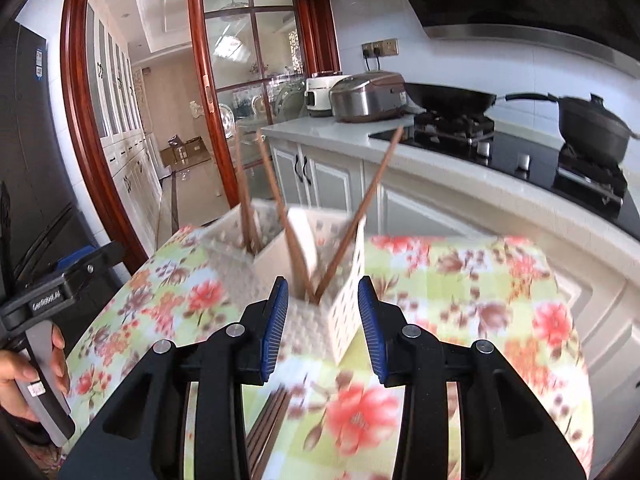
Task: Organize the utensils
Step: 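Move both grippers back down over the remaining brown chopsticks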
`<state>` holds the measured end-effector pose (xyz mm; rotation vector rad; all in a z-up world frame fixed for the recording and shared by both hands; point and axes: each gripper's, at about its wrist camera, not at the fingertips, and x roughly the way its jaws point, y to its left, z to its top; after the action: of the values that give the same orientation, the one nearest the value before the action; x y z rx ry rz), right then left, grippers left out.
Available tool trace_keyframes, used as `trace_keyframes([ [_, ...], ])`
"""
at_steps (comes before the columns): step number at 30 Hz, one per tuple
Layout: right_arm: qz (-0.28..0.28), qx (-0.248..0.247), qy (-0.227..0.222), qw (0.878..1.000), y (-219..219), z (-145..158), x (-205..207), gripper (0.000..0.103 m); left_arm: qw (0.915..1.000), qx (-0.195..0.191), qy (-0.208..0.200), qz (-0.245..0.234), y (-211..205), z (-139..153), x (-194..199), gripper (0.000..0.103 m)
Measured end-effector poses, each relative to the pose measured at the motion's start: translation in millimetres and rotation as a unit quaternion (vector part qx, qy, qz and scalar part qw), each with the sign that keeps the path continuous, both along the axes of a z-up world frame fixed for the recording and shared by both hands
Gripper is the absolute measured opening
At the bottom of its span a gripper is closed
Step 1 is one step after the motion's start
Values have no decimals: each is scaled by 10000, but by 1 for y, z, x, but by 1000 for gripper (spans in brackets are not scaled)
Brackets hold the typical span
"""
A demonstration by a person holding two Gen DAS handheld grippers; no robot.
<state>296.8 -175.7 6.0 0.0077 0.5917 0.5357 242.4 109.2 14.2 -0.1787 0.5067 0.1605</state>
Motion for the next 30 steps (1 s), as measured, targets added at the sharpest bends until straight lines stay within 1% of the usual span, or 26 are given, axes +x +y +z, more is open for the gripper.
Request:
trace_keyframes([
  [5, 72, -64, 118, 9999, -3, -25, -33, 36, 9998, -20, 114, -185, -18, -22, -41, 88],
  [10, 111, -80, 324, 9994, -5, -48, -56, 36, 9993, -82, 199, -294, -31, -39, -66, 90],
  [14, 108, -115, 524, 9985, -4, -65, -64, 36, 9984, -99, 393, -390, -39, -56, -75, 91],
  [21, 160, -295, 953, 9949, 12, -99, -64, 35, 9954, -91, 859, -409, -43, -95, -75, 91],
  [23, 194, -375, 1038, 9937, 20, -105, -63, 28, 9945, -122, 953, -415, -42, -102, -74, 91],
  [25, 208, -444, 1138, 9923, 26, -110, -60, 23, 9938, -113, 1029, -416, -41, -108, -73, 91],
  [30, 259, -598, 1208, 9905, 41, -117, -57, 18, 9931, -45, 1086, -437, -41, -116, -74, 91],
])
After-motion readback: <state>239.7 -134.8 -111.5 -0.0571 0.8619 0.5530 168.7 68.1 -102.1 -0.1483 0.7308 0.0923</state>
